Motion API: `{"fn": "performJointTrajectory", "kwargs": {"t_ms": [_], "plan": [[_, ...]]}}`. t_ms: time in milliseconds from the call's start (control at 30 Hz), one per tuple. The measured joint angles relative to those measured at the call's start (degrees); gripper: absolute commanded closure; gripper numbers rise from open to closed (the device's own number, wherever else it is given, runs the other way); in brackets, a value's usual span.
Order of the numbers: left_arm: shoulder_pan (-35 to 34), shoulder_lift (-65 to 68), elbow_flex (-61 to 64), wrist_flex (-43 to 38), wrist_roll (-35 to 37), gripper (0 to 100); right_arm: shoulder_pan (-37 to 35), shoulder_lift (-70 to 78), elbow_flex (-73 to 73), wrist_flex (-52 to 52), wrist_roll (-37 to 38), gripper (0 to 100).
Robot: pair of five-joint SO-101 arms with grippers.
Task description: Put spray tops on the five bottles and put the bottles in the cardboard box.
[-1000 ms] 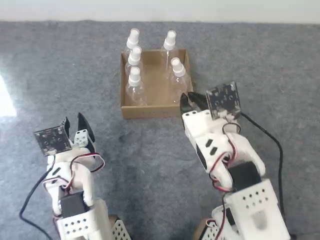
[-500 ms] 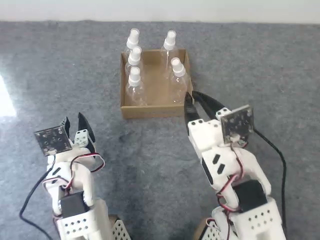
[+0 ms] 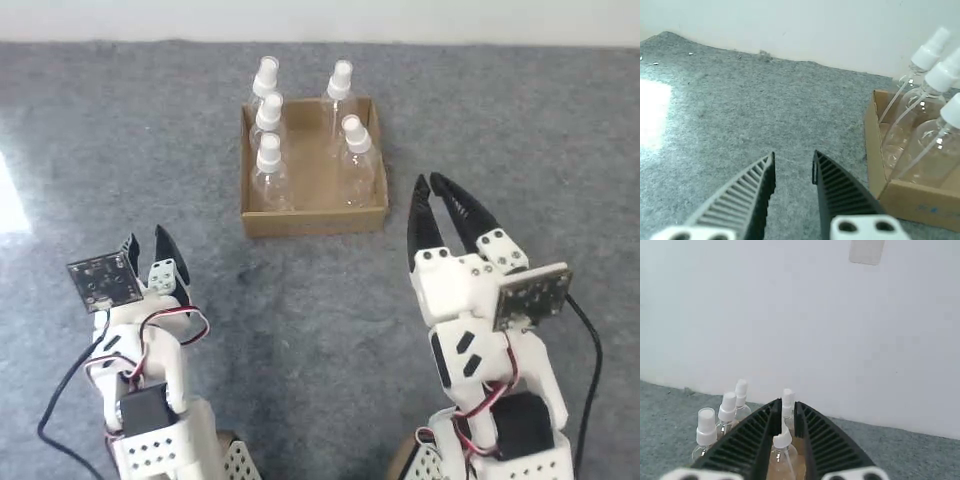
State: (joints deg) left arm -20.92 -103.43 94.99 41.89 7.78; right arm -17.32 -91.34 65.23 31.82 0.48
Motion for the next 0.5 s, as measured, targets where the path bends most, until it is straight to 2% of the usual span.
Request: {"fn": "performJointTrajectory", "kwargs": {"t_ms": [333,500], "plan": [[0.0,0.0,0.0,0.0,0.0,88,-0.3,-5.0,0.0,7.0,0.0,99.2],[0.0,0.0,0.0,0.0,0.0,88,4.3,-5.9,0.0,8.8,0.0,99.2]]}}
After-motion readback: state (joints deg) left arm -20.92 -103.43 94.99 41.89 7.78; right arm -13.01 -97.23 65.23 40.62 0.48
